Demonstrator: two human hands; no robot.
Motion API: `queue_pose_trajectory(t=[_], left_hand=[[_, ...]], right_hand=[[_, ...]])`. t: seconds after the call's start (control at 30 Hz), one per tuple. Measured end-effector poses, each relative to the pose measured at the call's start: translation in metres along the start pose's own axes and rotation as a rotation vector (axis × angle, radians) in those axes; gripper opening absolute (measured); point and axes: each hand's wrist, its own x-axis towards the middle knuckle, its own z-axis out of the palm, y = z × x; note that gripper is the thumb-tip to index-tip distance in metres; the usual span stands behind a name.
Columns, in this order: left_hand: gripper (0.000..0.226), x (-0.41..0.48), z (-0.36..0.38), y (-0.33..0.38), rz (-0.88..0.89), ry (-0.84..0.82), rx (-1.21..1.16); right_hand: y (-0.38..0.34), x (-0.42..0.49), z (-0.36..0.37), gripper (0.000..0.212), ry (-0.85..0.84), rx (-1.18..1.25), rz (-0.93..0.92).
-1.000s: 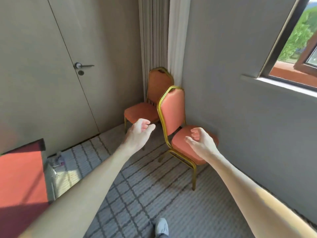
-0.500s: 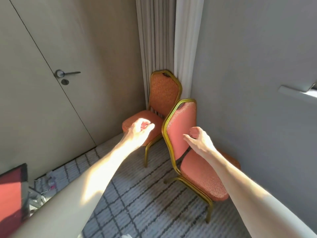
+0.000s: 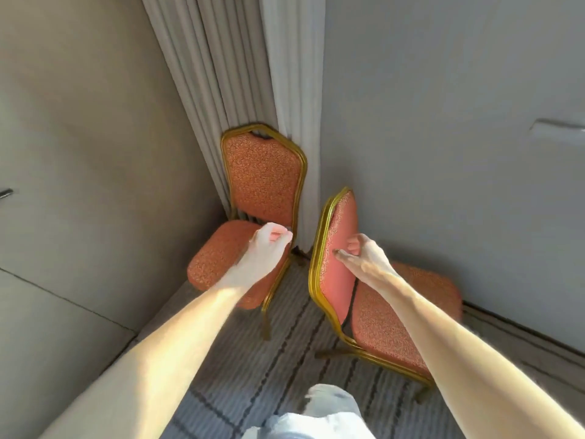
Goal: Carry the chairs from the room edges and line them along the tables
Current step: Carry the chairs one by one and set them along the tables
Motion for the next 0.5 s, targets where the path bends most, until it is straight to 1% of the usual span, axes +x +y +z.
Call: queue_pose_trajectory(t=[0.07,0.17,0.3,0.43,0.5], left_hand=[[0.029,0.025,0.001,-0.001,0.017,-0.084,-0.005],[0.030,0.071,0.009,-0.003,0.044,-0.153,0.013],[0.031,0.129,0.022,-0.009,0.052,-0.245,0.044],[0.030,0.173,0.024,-0.012,0.063,-0.311,0.087],[0.029,0.198,0.022,-0.009,0.075,-0.341,0.100]], right_hand=[[-0.005,0.019,0.009,0.054,0.012,0.036,0.055],[-0.013,0.057,0.019,0.046,0.043,0.032,0.093],[-0.014,0.107,0.034,0.052,0.085,0.032,0.178],[-0.018,0.145,0.047,0.060,0.050,0.020,0.275],[-0.022,0.165,0.056,0.060,0.047,-0.003,0.327]])
